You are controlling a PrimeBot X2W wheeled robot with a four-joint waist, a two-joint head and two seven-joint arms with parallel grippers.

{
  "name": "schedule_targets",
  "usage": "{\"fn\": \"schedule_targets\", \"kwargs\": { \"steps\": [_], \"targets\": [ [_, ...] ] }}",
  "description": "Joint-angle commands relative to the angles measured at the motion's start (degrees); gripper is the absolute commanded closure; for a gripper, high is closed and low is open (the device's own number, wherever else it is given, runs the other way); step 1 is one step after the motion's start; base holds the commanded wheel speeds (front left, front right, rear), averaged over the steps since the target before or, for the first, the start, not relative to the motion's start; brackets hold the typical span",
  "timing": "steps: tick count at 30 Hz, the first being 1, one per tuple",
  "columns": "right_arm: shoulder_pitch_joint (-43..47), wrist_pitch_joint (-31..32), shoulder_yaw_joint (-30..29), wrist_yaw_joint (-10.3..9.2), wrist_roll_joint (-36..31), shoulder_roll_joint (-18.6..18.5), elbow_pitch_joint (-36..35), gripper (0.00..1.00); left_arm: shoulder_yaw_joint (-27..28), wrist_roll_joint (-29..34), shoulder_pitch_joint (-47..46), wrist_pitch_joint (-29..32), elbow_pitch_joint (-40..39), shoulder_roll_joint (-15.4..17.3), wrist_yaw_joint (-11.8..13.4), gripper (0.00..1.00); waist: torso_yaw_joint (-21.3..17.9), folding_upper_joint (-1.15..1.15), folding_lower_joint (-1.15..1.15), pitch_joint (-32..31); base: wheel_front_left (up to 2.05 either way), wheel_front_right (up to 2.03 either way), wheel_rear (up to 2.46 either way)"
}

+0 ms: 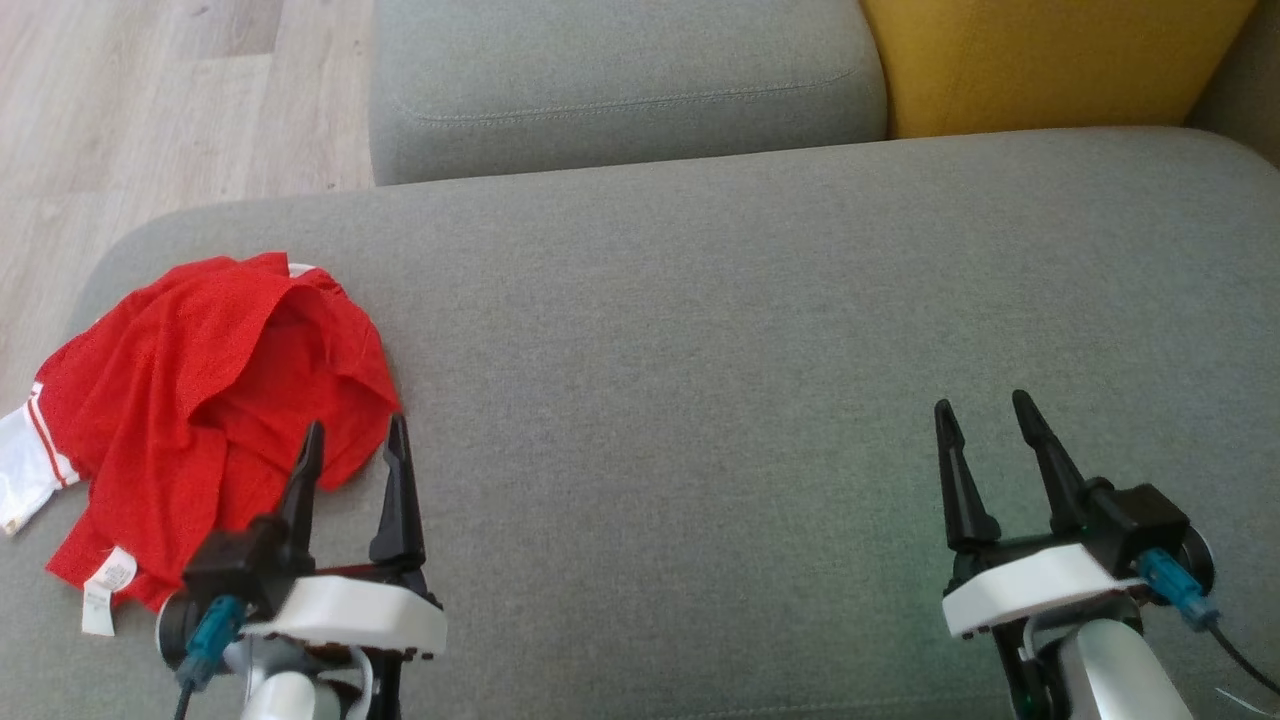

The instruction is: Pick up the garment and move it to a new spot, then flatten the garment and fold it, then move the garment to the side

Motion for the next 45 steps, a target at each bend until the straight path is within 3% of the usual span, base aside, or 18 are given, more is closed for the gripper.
{"fn": "schedule_targets", "kwargs": {
  "steps": [1,8,21,30,45],
  "targets": [
    [-2.49,-0.78,1.35,-0.04,0.39,-0.31,-1.45,0.00,2.25,-0.40,-2.10,-0.70,-1.43,-0.12,-0.50,0.00,0.00,0.00,0.00,-0.04,0.00,0.00,0.00],
    [-2.70,-0.78,1.38,-0.04,0.79,-0.31,-0.96,0.00,3.17,-0.18,-2.15,-0.70,-0.25,-0.45,-1.75,0.00,-0.30,0.00,0.00,-0.16,0.00,0.00,0.00],
    [-2.42,-0.78,2.09,-0.04,1.61,-0.31,-0.66,0.00,2.82,-0.58,-1.88,-0.70,-0.07,-0.49,-1.60,0.00,1.07,0.00,0.00,-0.82,0.00,0.00,0.00],
    [-1.64,-0.78,4.07,-0.04,2.75,-0.31,-0.47,0.00,3.86,0.44,-1.41,-0.70,0.08,-0.49,-1.92,0.00,6.00,0.00,0.00,-1.68,0.00,0.00,0.00],
    [-1.09,-0.78,5.19,-0.04,4.55,-0.31,-0.19,0.00,5.71,1.94,-0.47,-0.70,0.48,-0.50,-2.81,0.00,18.30,0.00,0.00,-2.69,0.00,0.00,0.00]
  ]
}}
